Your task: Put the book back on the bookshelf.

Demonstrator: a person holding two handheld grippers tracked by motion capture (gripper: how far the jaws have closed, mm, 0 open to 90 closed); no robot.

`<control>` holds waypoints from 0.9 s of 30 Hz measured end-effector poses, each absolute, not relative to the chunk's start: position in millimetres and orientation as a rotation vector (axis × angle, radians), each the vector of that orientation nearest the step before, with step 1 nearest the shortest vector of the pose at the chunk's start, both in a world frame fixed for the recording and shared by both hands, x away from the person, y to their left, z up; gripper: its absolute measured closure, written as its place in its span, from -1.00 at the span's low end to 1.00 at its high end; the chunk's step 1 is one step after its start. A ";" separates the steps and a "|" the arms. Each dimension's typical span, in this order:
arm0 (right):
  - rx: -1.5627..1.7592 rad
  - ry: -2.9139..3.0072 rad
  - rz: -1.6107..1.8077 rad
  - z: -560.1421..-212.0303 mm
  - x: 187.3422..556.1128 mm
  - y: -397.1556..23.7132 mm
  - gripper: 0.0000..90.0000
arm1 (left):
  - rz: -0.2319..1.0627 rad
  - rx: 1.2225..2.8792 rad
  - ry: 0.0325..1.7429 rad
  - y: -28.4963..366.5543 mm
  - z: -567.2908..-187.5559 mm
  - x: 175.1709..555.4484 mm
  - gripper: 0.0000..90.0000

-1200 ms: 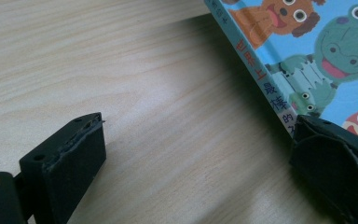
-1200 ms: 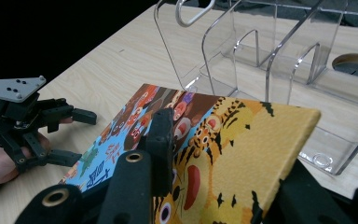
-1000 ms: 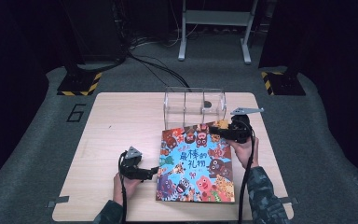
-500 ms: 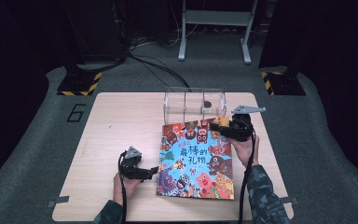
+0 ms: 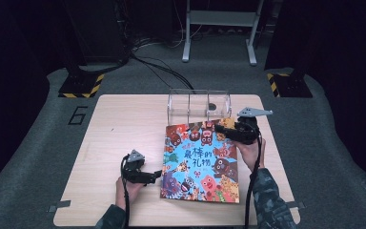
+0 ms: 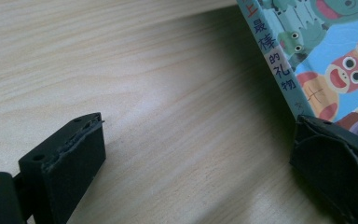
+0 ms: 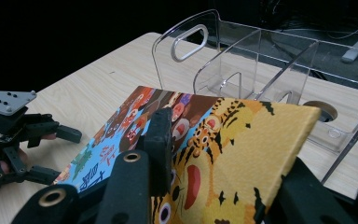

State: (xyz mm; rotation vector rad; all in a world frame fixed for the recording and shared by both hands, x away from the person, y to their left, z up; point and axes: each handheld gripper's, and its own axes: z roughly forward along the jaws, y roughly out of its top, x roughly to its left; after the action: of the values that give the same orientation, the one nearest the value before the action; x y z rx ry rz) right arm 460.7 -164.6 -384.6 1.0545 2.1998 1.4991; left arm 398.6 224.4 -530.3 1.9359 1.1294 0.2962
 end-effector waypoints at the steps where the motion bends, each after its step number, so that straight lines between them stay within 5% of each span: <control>1: 1.046 2.197 1.498 -384.4 460.2 -164.5 0.43 | 0.291 1.929 1.133 224.4 -530.4 398.6 -0.93; 27: 0.955 2.133 1.520 -377.5 448.1 -162.4 0.42 | 0.168 1.880 1.108 231.8 -522.3 413.8 -1.00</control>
State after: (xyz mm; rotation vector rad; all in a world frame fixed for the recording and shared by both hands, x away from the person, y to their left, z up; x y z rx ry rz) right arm 448.1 -162.4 -377.5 0.9550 2.1331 1.5198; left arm 413.8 231.8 -522.3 1.8798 1.1080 0.1677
